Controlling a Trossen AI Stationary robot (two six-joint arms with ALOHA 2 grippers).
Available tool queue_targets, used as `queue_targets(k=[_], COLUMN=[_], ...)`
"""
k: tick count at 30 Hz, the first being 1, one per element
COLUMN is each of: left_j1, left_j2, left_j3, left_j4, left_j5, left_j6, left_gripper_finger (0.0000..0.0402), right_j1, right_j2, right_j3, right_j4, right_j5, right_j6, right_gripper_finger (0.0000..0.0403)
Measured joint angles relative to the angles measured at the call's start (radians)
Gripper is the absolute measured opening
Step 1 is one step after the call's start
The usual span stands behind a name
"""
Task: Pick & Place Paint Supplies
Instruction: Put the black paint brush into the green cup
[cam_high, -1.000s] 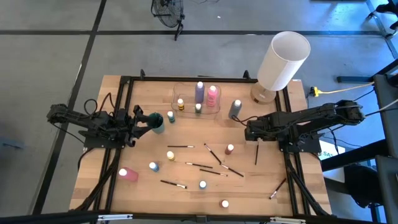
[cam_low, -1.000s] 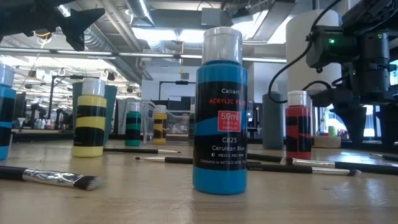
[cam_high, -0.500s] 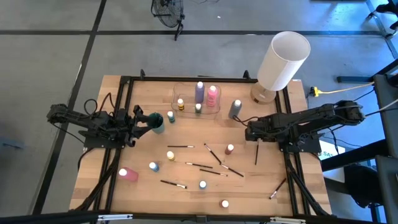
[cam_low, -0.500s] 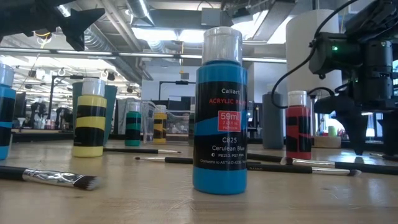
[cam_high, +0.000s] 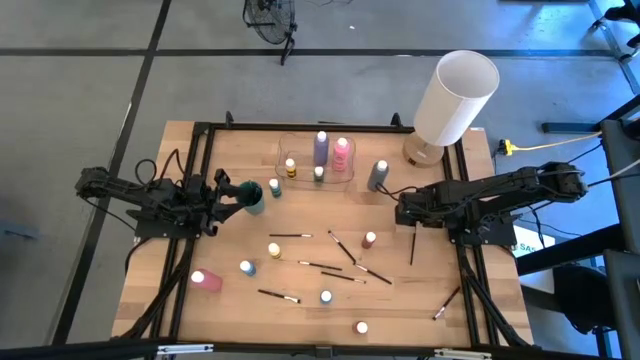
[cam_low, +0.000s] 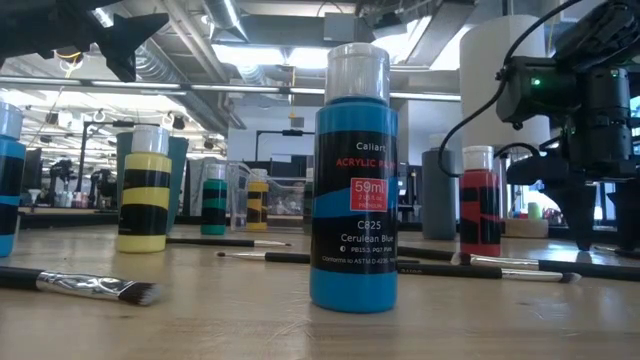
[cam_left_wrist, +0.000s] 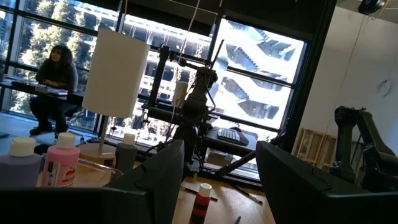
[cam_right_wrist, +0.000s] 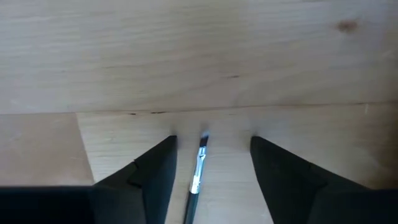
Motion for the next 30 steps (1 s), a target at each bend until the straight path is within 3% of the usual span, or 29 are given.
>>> queue_targets(k=[30], left_j1=[0.000], left_j2=[0.000], left_j3=[0.000], left_j4=[0.000], left_j5=[0.000], left_j6=[0.000], left_gripper_finger=[0.0196], right_j1=[0.000], right_j2=[0.001], right_j3=[-0.002], right_j4=[0.012], right_j5=[-0.013], right_j6=[-0.007], right_gripper_finger=[0.0033])
